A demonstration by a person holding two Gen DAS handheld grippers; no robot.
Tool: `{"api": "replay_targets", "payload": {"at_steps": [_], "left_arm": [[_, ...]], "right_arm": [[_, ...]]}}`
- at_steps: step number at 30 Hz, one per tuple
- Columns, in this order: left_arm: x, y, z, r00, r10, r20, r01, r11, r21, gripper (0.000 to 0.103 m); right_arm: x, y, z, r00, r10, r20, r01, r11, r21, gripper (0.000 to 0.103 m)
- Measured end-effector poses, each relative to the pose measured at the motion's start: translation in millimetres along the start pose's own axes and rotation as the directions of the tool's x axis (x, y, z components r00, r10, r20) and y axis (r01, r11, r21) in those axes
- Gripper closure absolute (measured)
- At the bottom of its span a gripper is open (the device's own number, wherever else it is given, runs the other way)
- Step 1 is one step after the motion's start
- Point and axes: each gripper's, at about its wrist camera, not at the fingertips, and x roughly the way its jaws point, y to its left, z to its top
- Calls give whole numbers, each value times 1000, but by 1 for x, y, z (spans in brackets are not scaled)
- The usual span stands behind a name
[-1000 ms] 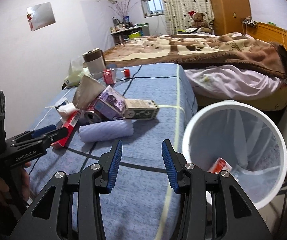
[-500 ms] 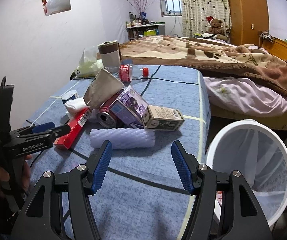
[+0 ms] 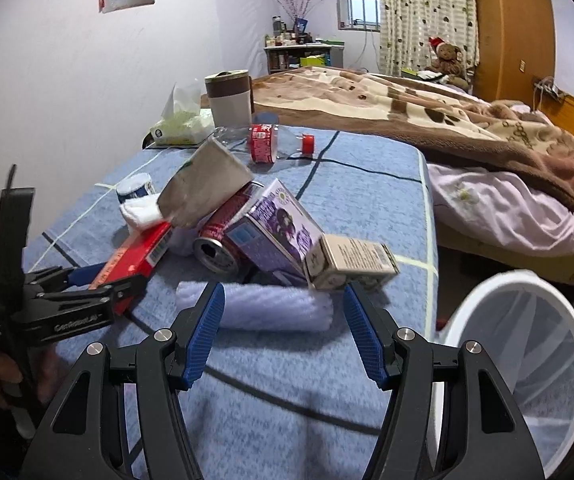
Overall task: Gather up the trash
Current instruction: 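Return both tools to the bed and approach the red medicine box, then grasp the red medicine box with the left tool while the right tool grasps the purple juice box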
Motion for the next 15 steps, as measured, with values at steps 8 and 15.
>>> {"api": "replay_targets", "payload": {"at_steps": [8, 15], "left_arm": [[-2, 11, -2, 999, -28, 21, 28, 1000, -4, 42], [-2, 15, -1, 998, -55, 31, 54, 999, 6, 42]], "right_arm": [[20, 16, 16, 1000, -24, 3, 24, 996, -81, 40], [38, 26, 28, 1000, -26, -11, 25, 993, -111, 40]]}}
